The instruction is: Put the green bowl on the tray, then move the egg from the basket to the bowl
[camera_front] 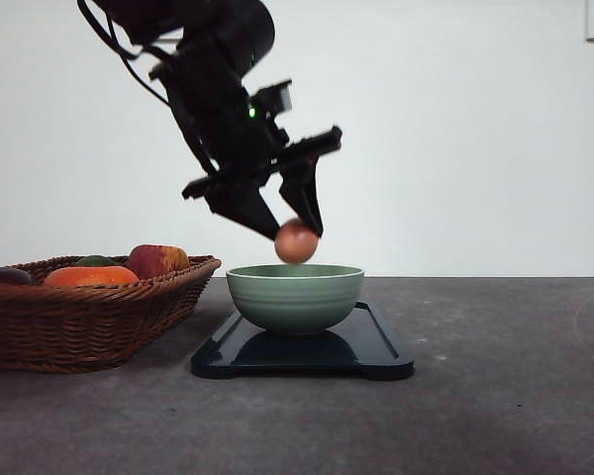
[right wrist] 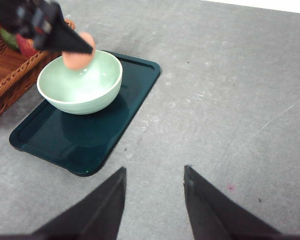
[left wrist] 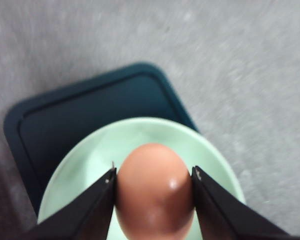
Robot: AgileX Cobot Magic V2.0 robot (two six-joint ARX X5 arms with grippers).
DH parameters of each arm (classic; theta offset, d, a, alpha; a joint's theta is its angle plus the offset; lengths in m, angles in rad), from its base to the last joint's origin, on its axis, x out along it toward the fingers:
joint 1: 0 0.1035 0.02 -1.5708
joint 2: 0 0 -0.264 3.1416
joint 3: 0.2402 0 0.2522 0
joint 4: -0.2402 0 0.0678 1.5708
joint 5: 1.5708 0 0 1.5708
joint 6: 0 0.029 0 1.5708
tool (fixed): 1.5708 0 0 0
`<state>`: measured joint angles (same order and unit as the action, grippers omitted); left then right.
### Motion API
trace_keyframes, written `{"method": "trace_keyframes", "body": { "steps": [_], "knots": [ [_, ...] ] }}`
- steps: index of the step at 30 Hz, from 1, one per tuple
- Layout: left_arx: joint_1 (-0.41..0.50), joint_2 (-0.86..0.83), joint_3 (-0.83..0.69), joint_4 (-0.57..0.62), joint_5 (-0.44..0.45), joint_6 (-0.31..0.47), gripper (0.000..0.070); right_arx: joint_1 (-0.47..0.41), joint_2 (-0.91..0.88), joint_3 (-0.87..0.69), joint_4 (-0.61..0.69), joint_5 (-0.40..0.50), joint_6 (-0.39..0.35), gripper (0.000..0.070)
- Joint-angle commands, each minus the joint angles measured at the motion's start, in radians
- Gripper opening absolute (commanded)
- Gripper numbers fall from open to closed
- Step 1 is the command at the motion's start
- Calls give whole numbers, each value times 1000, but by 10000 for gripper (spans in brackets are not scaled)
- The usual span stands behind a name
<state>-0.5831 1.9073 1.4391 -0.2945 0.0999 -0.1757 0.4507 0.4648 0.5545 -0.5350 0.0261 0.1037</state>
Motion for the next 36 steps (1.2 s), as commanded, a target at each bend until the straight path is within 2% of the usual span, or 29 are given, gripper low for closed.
{"method": "trace_keyframes", "body": {
  "steps": [1,21,23,26,30,36],
  "knots": [
    [-8,30,26,19,-4,10,218,5,3,2,9,1,-7,223],
    [-13,130,26,15,-4,10,232,5,3,2,6,1,-7,223],
    [-14,130,26,11,-3,9,253,5,3,2,6,1,-7,223],
    [-14,130,26,2,-3,3,321,5,3,2,4,1,-7,223],
    [-14,126,26,-14,-2,-7,358,5,3,2,2,1,-7,223],
    [-14,91,28,-37,-2,-17,362,5,3,2,1,1,-7,223]
  ]
}}
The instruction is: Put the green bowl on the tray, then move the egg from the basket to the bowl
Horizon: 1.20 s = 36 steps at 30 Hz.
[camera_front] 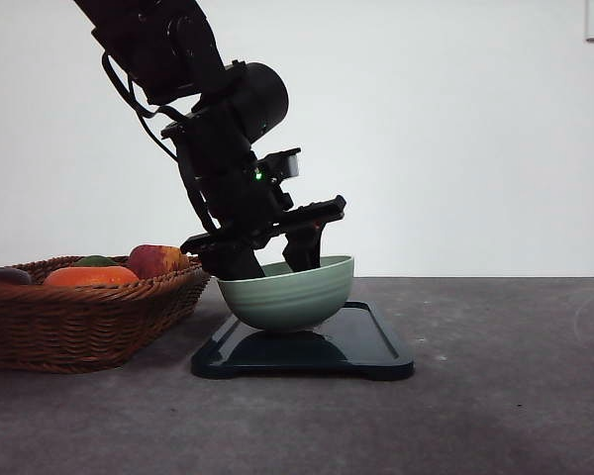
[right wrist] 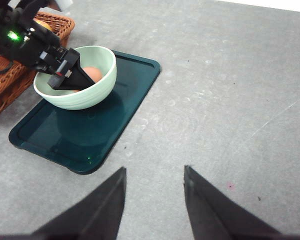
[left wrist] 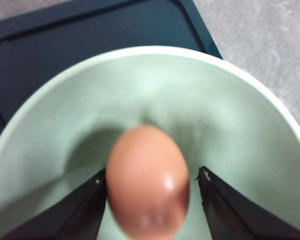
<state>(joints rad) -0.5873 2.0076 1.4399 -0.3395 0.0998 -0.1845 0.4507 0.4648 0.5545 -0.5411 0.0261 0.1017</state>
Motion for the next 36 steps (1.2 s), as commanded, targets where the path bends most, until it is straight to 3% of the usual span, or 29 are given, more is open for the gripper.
{"method": "trace_keyframes", "body": {
  "steps": [1,9,11,14,18,29,36],
  "knots": [
    [-10,-20,27,6,-2,-8,362,5,3,2,7,1,-5,223],
    [-8,-143,39,-69,-2,-8,363,5,3,2,4,1,-5,223],
    [-7,-183,39,-137,-2,-8,392,5,3,2,2,1,-5,223],
    [-5,-235,38,-237,-2,-8,501,5,3,2,-1,0,-5,223],
    [-4,-308,3,-295,-3,-8,521,5,4,2,-1,-4,-5,223],
    [6,-681,-456,-134,-11,-45,513,6,84,2,10,-73,-11,224],
    [39,-984,-694,-138,-61,-108,512,20,193,2,90,-116,-45,224]
  ]
}}
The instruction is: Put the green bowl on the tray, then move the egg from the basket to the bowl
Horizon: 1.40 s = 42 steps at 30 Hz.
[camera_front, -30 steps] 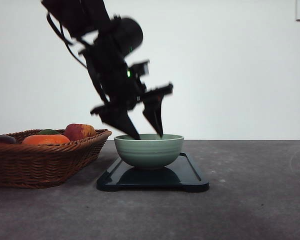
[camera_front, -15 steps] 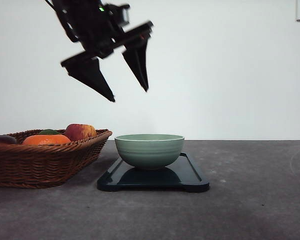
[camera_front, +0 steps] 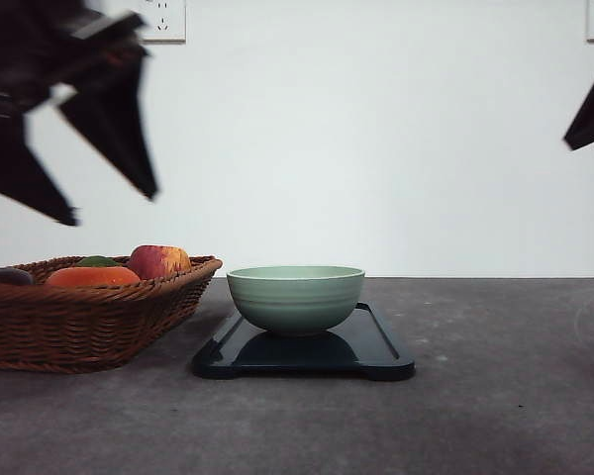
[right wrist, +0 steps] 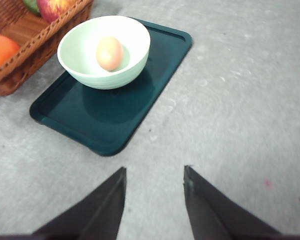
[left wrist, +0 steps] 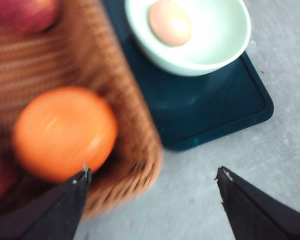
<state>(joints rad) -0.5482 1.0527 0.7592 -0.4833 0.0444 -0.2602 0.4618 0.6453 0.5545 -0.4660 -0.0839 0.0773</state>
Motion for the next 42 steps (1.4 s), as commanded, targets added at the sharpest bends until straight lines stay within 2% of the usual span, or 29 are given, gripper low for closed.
{"method": "trace_keyframes", "body": {
  "steps": [1,9,18,19,20,21,22,23,38,42],
  "knots": [
    [7,-72,-39,4,-14,-43,512,14,28,2,26,-14,-24,224],
    [73,-375,-190,-95,-53,-73,506,85,141,2,129,-28,-37,224],
    [96,-512,-198,-130,-53,-67,498,134,165,2,151,-59,-36,222],
    [96,-521,-197,-130,-52,-68,374,134,164,2,151,-59,-36,139],
    [96,-529,-197,-130,-52,-71,205,134,164,2,152,-59,-36,37],
    [96,-535,-197,-131,-52,-73,70,134,163,2,153,-58,-35,26],
    [96,-538,-197,-129,-52,-73,16,134,163,2,153,-59,-30,20],
    [96,-539,-197,-126,-53,-71,0,134,163,2,151,-63,-22,16],
    [96,-539,-197,-122,-52,-68,0,134,161,2,132,-81,-7,16],
    [127,-551,-209,-94,-55,7,0,134,161,3,133,-80,-7,16]
  ]
}}
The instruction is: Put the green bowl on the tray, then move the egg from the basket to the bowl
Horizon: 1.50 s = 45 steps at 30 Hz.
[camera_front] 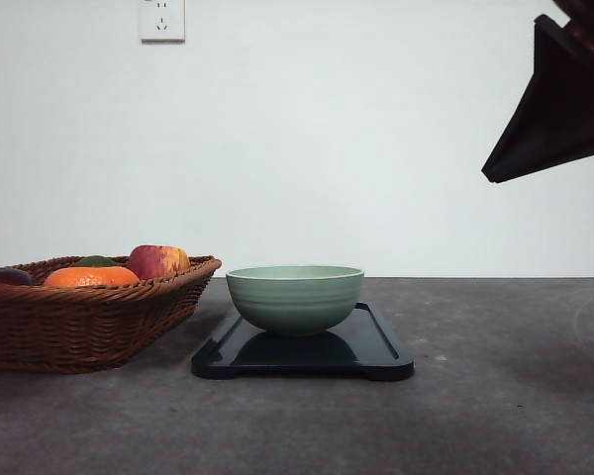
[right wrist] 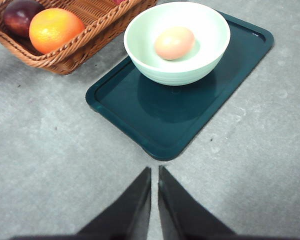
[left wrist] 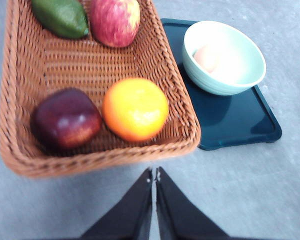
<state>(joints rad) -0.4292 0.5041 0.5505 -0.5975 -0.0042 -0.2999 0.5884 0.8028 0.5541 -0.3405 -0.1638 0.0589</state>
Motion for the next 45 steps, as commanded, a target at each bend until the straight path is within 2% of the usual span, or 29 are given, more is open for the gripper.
{"method": "trace_keyframes", "body": {
  "steps": [1,6,8,11,19,22,45],
  "knots": [
    [29,-14,-17,52,-5,62,0,7,4,3,7,-1,11,16],
    [165,-122,-183,332,73,180,0,7,4,3,8,0,11,16],
    [217,-176,-258,421,88,195,0,7,4,3,8,0,11,16],
    [280,-261,-357,486,88,195,0,7,4,3,8,-1,11,16],
    [394,-447,-527,505,86,196,0,7,4,3,8,0,11,16],
    [407,-501,-538,457,81,206,0,7,4,3,8,0,11,16],
    [422,-500,-537,462,79,220,0,7,4,3,12,0,11,16]
  ]
}}
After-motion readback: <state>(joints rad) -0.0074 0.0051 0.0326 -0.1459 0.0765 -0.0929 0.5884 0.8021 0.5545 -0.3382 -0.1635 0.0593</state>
